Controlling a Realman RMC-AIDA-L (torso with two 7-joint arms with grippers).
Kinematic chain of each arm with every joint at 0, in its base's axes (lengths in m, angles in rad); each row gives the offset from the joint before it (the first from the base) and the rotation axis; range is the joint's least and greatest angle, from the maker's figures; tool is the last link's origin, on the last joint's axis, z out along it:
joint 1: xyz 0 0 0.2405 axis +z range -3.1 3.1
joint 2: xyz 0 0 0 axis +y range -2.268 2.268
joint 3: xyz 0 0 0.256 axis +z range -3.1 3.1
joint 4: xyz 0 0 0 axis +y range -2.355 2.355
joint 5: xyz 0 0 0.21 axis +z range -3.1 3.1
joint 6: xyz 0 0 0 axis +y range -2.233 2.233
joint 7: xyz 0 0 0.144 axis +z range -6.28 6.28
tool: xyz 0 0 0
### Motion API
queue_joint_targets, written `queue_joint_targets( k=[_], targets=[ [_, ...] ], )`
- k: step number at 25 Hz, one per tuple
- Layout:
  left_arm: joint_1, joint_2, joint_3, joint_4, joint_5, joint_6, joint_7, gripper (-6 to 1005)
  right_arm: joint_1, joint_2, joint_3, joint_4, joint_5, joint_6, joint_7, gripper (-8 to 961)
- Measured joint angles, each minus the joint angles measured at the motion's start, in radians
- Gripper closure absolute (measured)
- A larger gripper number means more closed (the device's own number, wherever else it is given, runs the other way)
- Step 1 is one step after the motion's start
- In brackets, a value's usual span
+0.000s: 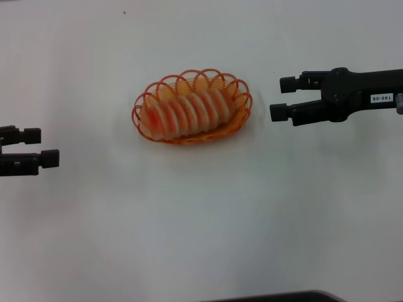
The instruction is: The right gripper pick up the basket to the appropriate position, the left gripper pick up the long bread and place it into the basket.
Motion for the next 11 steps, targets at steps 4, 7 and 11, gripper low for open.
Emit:
queue_joint_targets(
  k=[4, 7, 11],
  targets=[
    [-0.009, -0.003, 0.002, -0.005, 0.0, -0.002, 0.001, 108, 0.0, 0.0, 0.003, 0.0, 0.0, 0.0, 0.0, -5],
    [-0.015, -0.003, 0.001, -0.007, 0.001, -0.002, 0.0, 108, 0.0, 0.0, 0.005, 0.001, 0.0, 0.0, 0.0, -5],
    [-0.019, -0.004, 0.001, -0.008, 0.001, -0.002, -0.004, 108, 0.004, 0.0, 0.006, 0.001, 0.005, -0.006, 0.0, -5]
  ],
)
